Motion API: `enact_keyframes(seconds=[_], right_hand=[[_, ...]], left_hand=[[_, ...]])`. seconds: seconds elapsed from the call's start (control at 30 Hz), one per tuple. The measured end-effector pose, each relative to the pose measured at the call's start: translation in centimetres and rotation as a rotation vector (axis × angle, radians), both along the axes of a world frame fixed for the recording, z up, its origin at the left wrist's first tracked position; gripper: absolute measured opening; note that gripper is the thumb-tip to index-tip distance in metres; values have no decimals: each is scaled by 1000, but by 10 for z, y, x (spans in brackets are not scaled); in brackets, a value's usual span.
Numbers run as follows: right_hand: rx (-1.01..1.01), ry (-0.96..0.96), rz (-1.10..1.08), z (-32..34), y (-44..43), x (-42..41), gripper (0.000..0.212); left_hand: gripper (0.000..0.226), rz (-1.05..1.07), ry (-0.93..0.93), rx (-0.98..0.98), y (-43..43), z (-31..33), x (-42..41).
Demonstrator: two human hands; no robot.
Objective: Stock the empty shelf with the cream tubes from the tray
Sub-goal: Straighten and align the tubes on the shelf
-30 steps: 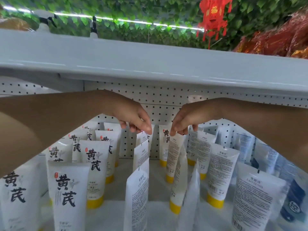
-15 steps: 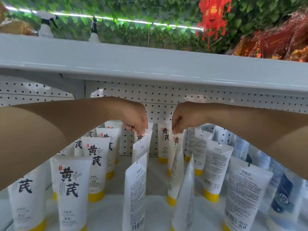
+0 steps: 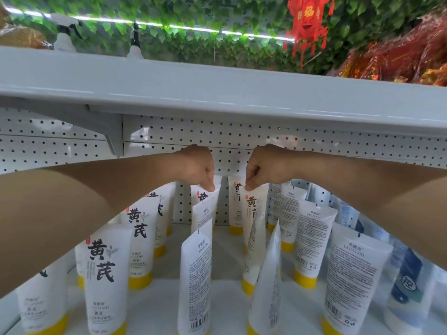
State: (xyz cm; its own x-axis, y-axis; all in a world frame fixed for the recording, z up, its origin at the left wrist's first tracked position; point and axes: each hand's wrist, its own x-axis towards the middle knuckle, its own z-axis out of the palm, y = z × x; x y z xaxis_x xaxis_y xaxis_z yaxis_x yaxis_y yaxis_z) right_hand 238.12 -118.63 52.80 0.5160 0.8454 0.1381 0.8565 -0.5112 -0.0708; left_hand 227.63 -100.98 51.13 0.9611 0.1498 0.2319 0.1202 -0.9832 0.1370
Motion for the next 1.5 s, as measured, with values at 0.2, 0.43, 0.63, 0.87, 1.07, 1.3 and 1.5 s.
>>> enact_keyframes(seconds=[0.2, 0.43, 0.63, 0.87, 1.07, 1.3, 1.5], right_hand=[[4, 4, 9, 0, 4, 3, 21], [0, -4, 37, 0, 8, 2, 23], [-13, 26, 32, 2, 9, 3, 24], [-51, 26, 42, 2, 10, -1, 24], [-66, 17, 50, 2, 10, -2, 24], [-113, 26, 72, 3, 8, -3, 30], [-22, -37, 119, 24, -5, -13, 34]], left_hand=[[18, 7, 2, -21, -3, 1, 1], [19, 1, 5, -1, -10, 2, 5], [22, 7, 25, -4, -10, 3, 7], [19, 4, 63, -10, -10, 6, 6], [12, -7, 80, -11, -10, 7, 5], [28, 24, 73, -35, -15, 6, 0], [46, 89, 142, 47, -33, 20, -24]])
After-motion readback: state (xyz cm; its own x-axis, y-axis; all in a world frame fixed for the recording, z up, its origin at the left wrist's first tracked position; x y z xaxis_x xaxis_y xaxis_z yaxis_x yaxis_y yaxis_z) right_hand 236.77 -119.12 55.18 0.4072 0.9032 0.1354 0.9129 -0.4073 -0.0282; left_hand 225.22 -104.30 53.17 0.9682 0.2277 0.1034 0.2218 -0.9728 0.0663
